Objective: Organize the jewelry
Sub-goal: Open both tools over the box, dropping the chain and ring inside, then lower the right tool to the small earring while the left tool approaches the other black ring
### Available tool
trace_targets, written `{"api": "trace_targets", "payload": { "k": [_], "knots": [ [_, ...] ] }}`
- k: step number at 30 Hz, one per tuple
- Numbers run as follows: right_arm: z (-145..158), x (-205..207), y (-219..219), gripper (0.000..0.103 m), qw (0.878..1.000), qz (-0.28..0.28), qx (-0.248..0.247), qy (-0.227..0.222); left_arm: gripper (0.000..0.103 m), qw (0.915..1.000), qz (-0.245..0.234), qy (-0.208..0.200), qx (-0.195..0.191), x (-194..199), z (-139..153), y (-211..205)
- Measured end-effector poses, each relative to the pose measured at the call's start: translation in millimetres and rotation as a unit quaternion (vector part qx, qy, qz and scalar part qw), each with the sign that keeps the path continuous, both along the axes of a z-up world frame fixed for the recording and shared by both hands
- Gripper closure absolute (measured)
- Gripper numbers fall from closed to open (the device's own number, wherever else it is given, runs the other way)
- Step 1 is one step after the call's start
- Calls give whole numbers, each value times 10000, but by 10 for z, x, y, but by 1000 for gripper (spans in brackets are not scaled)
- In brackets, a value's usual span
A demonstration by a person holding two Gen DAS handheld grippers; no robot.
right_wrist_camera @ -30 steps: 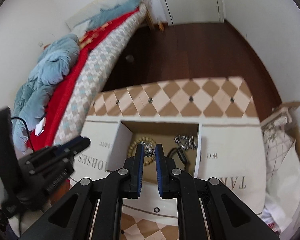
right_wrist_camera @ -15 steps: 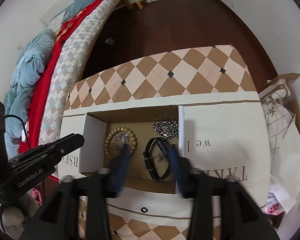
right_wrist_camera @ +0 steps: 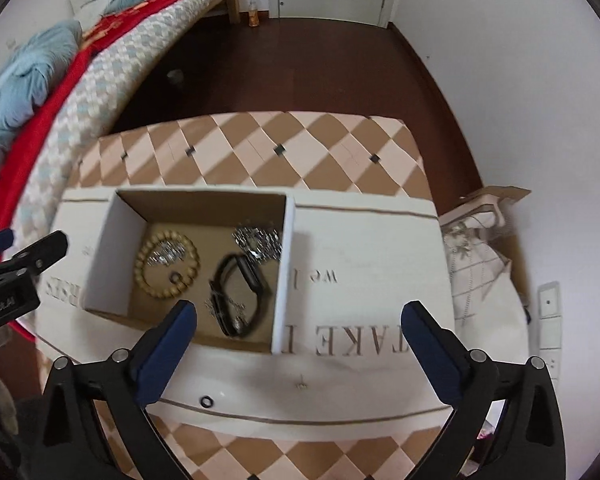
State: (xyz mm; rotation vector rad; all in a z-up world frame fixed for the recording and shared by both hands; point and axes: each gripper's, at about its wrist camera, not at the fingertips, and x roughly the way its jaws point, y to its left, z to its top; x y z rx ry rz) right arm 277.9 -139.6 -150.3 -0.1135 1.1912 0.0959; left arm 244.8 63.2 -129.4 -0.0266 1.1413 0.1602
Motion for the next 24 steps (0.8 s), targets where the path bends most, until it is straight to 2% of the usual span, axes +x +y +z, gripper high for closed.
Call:
{"api": "trace_targets", "payload": {
  "k": [4,9,16,24],
  "knots": [
    [-23,-137,-2,0,10000,-50,43,2,0,10000,35,42,44,-145,-64,1],
    [122,-323,16,0,9998,-65,104,-172,1,9999,69,-93,30,-327,4,6],
    [351,-594,56,0,9986,-34,162,-504,1,9990,55,-439,52,-610,231,-35],
    [652,-925,13,0,9959,-31,280,-857,1,9956,-35,-918,178,-950,646,-44]
  ]
}}
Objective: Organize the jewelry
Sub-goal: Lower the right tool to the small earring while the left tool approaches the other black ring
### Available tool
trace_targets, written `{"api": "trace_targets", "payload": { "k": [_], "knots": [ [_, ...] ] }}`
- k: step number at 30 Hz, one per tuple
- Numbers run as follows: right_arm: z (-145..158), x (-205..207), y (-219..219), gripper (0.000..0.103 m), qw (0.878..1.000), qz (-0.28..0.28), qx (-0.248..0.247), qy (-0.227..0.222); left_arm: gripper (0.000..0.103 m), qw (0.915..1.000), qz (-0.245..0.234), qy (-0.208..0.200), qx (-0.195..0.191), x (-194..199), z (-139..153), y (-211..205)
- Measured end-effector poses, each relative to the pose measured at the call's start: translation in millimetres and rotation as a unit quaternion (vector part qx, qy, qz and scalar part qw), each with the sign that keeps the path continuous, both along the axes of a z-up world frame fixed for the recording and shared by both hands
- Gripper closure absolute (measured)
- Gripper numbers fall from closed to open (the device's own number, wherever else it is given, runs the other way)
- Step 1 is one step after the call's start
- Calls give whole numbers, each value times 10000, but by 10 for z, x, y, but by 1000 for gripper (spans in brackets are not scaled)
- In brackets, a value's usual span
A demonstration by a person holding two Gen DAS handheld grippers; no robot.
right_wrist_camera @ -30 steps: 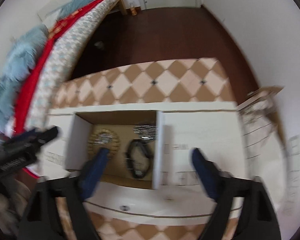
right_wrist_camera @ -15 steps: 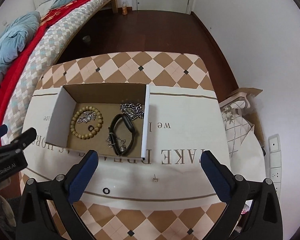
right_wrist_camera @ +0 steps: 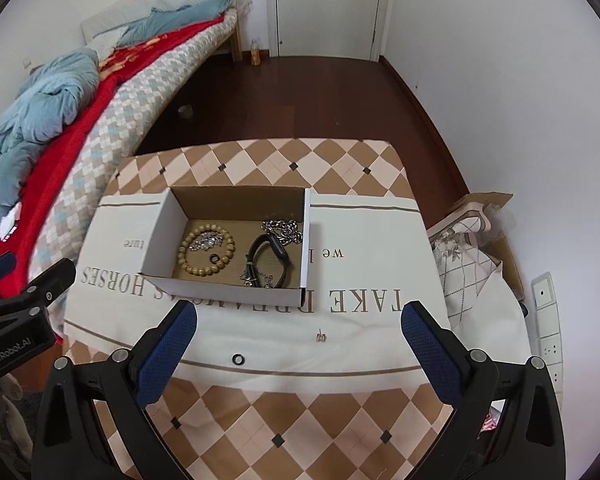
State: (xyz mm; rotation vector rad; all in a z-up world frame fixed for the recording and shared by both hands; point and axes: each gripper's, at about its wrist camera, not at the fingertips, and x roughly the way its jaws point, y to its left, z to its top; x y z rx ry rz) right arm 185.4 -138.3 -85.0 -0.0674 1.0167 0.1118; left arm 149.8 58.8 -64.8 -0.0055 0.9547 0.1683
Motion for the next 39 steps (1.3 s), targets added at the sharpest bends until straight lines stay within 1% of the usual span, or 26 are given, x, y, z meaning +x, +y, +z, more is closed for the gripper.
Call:
{"api": "trace_targets", "payload": {
  "k": [5,10,12,14,15,16,17,18,19,20,21,22,23,26,27,29,34,38,39],
  "knots": [
    [223,-216,-56,0,9994,-68,17,-325,1,9997,-61,-215,-38,-191,214,-22],
    [418,-381,-95,0,9986,-34,109,-512,1,9991,-55,-392,-146,-337,380,-41],
    [468,-437,-150,0,9978,2,367,-557,1,9988,19,-455,-155,-394,408,-54],
    [445,-469,-220,0,9970,-6,539,-564,1,9984,109,-551,-11,-438,384,-87],
    [400,-477,-253,0,9972,-60,525,-536,1,9982,158,-574,116,-446,343,-110],
    [333,-478,-306,0,9973,-155,495,-515,1,9976,207,-571,324,-441,260,-147],
    [224,-468,-359,0,9978,-225,421,-458,1,9971,227,-534,482,-428,184,-173],
    [91,-444,-405,6,9984,-243,347,-366,1,9966,263,-421,661,-408,68,-203],
    [-54,-410,-450,30,9989,-270,304,-247,1,9965,255,-270,743,-377,-73,-230],
    [-206,-375,-484,45,9992,-295,260,-93,1,9968,245,-184,736,-378,-156,-246],
    [-325,-360,-510,55,9992,-300,272,19,1,9969,272,-82,733,-368,-269,-260],
    [-508,-316,-545,55,9988,-266,364,168,1,9966,294,0,764,-351,-373,-272],
    [-622,-289,-567,55,9987,-288,356,229,0,9961,325,152,809,-323,-510,-292],
    [-982,-189,-558,55,9986,-243,280,384,1,9940,410,406,932,-268,-780,-319],
    [-1118,-137,-538,55,9982,-204,273,498,1,9932,419,502,959,-241,-867,-322],
    [-1298,-49,-516,55,9975,-203,291,609,1,9920,436,650,991,-193,-1011,-328],
    [-1589,121,-391,55,9980,-108,209,585,1,9906,407,790,1042,-99,-1164,-349],
    [-1712,237,-324,56,9983,-66,160,551,1,9910,354,846,978,-9,-1205,-377],
    [-1708,253,-306,64,9990,-20,106,435,1,9911,332,851,964,3,-1208,-390]
  ]
}}
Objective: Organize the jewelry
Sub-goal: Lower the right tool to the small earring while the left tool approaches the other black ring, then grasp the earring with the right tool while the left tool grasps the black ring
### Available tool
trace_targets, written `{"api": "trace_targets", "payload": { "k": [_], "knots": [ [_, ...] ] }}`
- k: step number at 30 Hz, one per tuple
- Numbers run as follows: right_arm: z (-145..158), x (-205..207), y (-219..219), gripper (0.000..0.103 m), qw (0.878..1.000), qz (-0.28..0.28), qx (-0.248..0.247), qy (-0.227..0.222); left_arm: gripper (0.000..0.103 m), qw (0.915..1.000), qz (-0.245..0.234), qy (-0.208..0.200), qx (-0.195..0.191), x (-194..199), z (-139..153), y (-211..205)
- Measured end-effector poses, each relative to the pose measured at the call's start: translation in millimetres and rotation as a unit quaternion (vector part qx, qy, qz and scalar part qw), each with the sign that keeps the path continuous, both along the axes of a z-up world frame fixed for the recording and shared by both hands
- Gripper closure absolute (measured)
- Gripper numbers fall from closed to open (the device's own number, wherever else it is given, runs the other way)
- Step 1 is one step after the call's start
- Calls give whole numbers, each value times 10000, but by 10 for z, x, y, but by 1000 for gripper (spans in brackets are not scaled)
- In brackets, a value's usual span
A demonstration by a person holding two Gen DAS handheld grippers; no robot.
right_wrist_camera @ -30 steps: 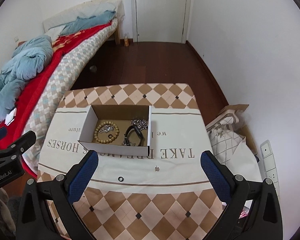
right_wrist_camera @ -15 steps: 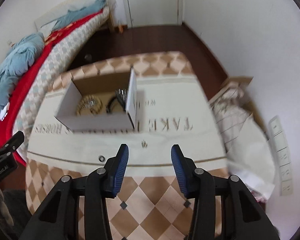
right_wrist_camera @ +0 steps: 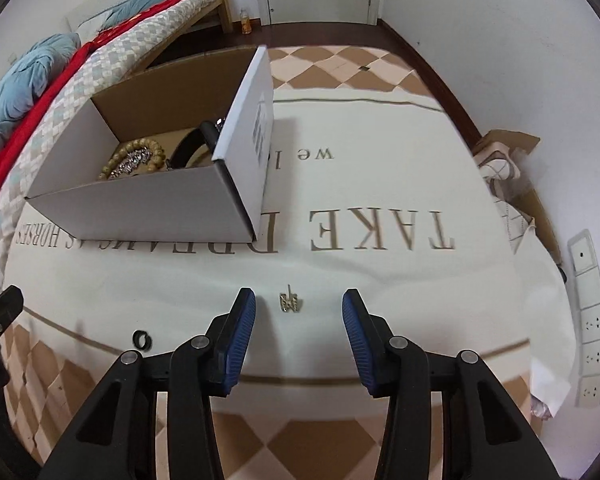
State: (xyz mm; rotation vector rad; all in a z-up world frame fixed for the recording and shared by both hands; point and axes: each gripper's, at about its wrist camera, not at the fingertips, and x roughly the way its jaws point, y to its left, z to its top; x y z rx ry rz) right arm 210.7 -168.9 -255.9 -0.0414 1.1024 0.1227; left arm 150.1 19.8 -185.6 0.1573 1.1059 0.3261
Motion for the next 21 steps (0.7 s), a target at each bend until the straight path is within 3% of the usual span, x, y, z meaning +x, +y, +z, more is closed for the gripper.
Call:
{"api": "trace_targets", "payload": {
  "k": [1,3,7,12,16,21],
  "knots": [
    [3,-7,26,82,10000,76,-39,-45,1,10000,-15,3,-11,9,-2,-15],
    [2,-22,62,94,9996,202,-176,-104,1,9999,-75,25,-97,28,-13,-50],
    [65,-114,-76,94,9998,112,-87,-138,1,9977,-336,180,-556,53,-93,-210],
    [179,-251,-391,94,9995,-266,127,-128,5,9880,-885,424,-1192,63,-243,-562],
    [221,-304,-575,94,9985,-486,246,-111,28,9827,-1121,621,-1340,76,-363,-768],
    [205,-345,-690,94,9977,-602,294,-33,32,9806,-1217,656,-1388,84,-438,-887]
  ]
}}
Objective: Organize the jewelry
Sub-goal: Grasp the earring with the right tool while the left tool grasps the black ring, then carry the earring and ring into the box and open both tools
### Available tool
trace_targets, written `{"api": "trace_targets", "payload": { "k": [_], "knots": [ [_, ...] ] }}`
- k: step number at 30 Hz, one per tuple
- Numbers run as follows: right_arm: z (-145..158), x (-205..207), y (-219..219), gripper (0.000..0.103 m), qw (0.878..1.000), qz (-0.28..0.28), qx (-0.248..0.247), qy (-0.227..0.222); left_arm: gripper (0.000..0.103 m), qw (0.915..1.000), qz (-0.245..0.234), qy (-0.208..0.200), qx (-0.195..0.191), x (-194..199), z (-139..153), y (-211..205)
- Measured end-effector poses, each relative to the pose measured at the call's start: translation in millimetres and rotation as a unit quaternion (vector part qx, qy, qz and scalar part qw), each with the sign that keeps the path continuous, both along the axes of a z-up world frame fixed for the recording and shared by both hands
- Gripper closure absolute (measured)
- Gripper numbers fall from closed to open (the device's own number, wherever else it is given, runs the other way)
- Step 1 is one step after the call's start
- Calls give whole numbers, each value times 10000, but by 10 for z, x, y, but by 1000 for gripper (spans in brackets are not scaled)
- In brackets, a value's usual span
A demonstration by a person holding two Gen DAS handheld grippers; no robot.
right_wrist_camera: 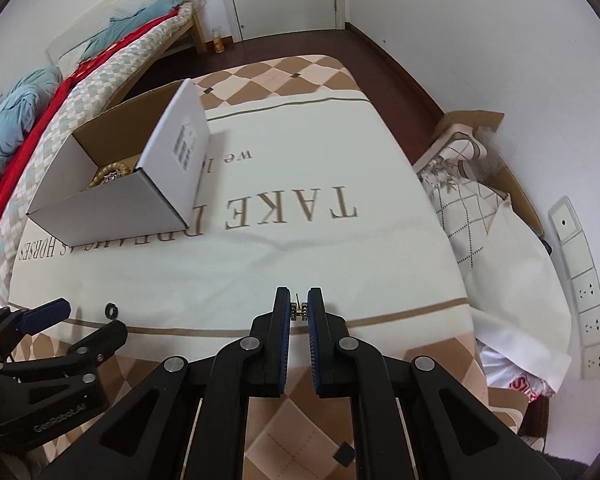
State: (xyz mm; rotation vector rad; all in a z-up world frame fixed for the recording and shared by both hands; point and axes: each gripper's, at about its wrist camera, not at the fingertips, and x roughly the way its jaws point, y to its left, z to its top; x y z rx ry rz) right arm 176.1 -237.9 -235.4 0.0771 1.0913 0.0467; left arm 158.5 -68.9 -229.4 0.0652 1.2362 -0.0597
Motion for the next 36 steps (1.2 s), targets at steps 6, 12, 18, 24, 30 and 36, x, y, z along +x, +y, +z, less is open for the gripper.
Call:
{"api": "trace_targets", "payload": {
  "k": [6,12,18,24,30,36],
  "knots": [
    [-2,-36,-34,94,10000,17,-76,23,64,9999,-43,8,-94,25,-44,-45],
    [52,-50,-43,94,10000,7,-66,-9,93,9998,-109,-90,-149,40,-29,-11],
    [200,-52,6,94,9999,53,18,-153,93,9995,-76,-230,-179,9,60,59],
    [449,-35,134,94,9989,196,250,-358,93,9985,30,-528,-158,-22,429,212],
    [841,151,429,94,9950,591,587,-552,93,9958,315,-804,-319,139,1010,549],
    [1030,639,725,94,9898,944,990,-392,93,9954,360,-762,-457,596,1337,849]
  ]
}}
